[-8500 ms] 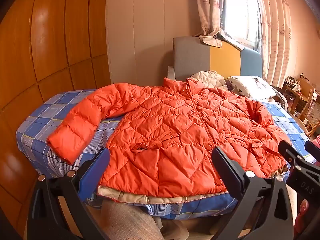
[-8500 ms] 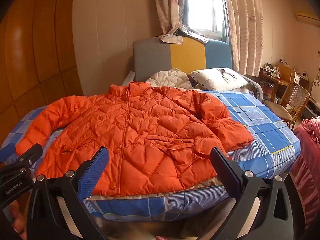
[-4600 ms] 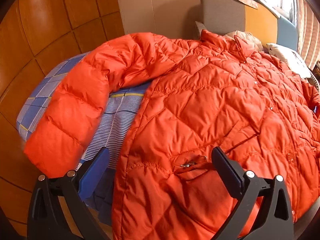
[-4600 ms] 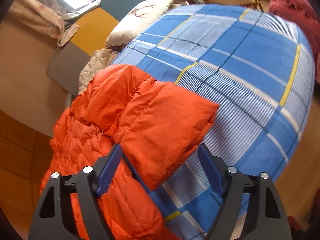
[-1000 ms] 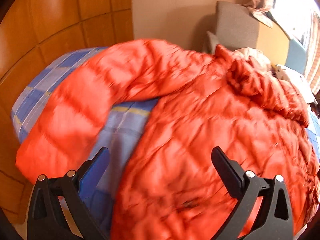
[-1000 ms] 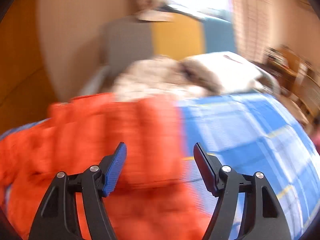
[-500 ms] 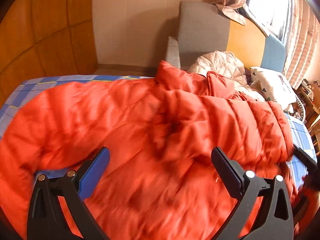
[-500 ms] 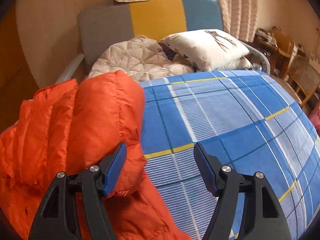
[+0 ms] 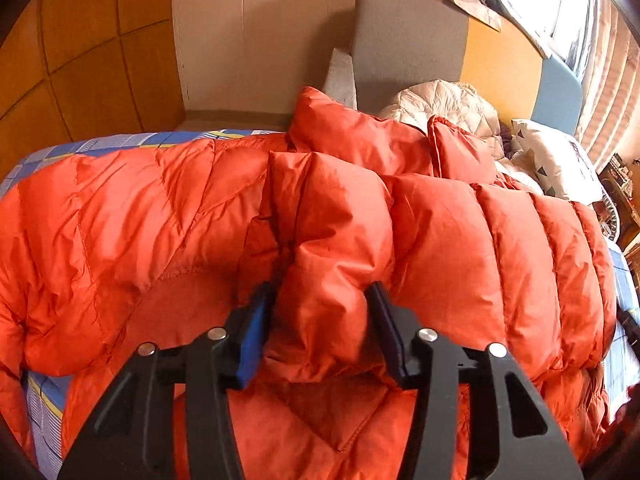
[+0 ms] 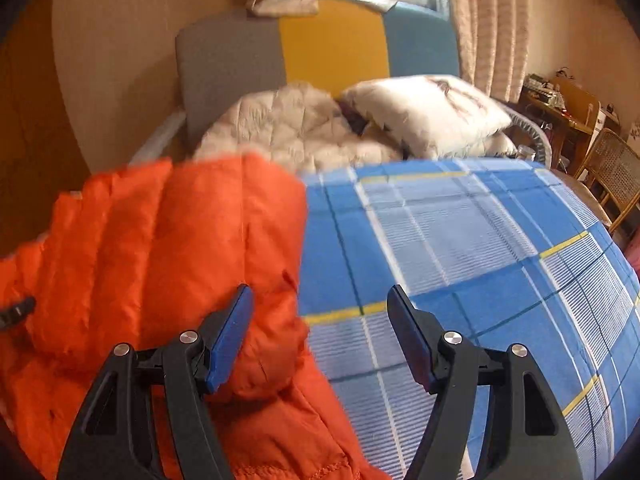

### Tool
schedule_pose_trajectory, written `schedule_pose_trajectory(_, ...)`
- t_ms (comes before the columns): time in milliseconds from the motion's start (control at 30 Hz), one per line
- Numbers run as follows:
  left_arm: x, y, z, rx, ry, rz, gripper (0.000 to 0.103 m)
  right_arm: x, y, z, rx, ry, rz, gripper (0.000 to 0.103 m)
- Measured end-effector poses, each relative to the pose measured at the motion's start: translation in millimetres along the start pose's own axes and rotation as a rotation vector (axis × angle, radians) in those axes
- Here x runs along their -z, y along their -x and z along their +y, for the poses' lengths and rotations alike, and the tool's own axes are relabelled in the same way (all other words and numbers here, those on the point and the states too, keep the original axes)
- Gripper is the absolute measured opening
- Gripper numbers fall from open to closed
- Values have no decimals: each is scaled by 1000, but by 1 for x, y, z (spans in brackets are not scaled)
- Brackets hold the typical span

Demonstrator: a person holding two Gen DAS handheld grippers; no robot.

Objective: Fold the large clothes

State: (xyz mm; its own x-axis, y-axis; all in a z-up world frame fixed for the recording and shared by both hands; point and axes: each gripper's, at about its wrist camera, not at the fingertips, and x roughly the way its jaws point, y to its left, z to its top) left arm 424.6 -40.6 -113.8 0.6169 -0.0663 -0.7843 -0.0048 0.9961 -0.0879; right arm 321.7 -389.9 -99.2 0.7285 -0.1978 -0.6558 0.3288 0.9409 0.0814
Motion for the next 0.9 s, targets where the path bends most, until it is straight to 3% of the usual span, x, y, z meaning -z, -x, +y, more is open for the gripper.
schedule_pose_trajectory(67, 1, 0, -2, -4, -15, -8, 46, -10, 8, 6, -27, 9, -51, 65)
schedule_pose_trajectory(100, 2, 1, -1, -5, -18, -12, 40, -15, 8, 12, -57, 31, -59, 55)
schedule_pose_trajectory(200, 4, 5, 0, -34, -31, -37, 32, -21, -10, 33, -118, 96, -7, 35)
schedule_pose_trajectory(267, 4, 7, 4, -42, -18, -49, 30, -21, -23, 42, -152, 113, 16, 31)
schedule_pose_trajectory(433, 5, -7, 12, -7, -1, -21, 36, -14, -60, 48, -112, 133, 114, 31)
schedule_pose_trajectory(500, 8, -13, 12, 2, -5, -23, 42, -7, -71, 45, -102, 130, 130, 30)
schedule_pose_trajectory(700, 10, -17, 17, 28, -1, -25, 45, -3, -78, 44, -86, 128, 137, 31)
schedule_pose_trajectory(733, 10, -15, 19, 35, 7, -27, 46, -4, -76, 43, -88, 126, 140, 31)
schedule_pose_trajectory(833, 13, -5, 34, 27, 54, -31, 72, -7, -54, 36, -104, 98, 127, 33)
schedule_pose_trajectory(867, 15, -1, 38, 20, 66, -39, 85, -7, -42, 34, -126, 88, 110, 39)
schedule_pose_trajectory(900, 17, 5, 43, 16, 79, -55, 88, -5, -32, 33, -143, 83, 98, 50)
